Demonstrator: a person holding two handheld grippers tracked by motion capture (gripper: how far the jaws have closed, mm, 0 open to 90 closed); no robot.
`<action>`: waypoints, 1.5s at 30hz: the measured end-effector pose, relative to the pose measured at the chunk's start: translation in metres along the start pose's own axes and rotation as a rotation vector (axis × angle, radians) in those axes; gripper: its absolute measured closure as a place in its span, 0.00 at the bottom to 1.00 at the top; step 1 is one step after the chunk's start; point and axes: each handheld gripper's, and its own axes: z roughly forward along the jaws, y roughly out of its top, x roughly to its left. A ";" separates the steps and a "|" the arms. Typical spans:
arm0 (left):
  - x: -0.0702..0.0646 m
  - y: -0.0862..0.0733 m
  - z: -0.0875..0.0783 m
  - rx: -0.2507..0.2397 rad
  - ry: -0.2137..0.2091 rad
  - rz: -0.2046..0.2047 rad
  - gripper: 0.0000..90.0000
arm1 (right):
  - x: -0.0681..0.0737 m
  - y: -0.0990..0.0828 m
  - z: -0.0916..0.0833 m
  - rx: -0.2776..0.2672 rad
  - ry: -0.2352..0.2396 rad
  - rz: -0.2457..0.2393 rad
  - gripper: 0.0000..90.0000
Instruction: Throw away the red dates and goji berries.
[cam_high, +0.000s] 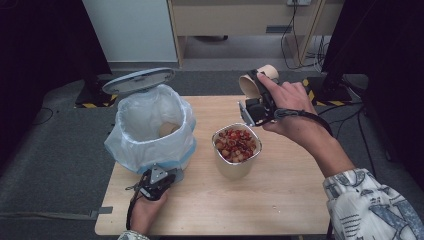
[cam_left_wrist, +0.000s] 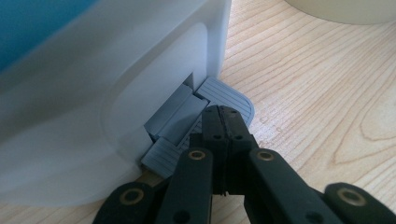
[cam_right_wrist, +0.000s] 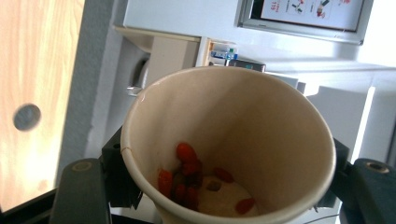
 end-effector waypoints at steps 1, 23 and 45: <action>0.000 0.000 0.000 0.000 0.000 0.000 0.99 | 0.001 -0.001 0.001 -0.002 0.003 0.021 0.34; 0.000 0.000 0.000 -0.001 -0.001 0.000 0.99 | 0.004 -0.022 0.008 -0.039 0.049 0.290 0.33; 0.000 0.000 0.000 -0.004 -0.003 -0.006 0.99 | -0.001 -0.060 0.015 -0.132 0.164 0.654 0.33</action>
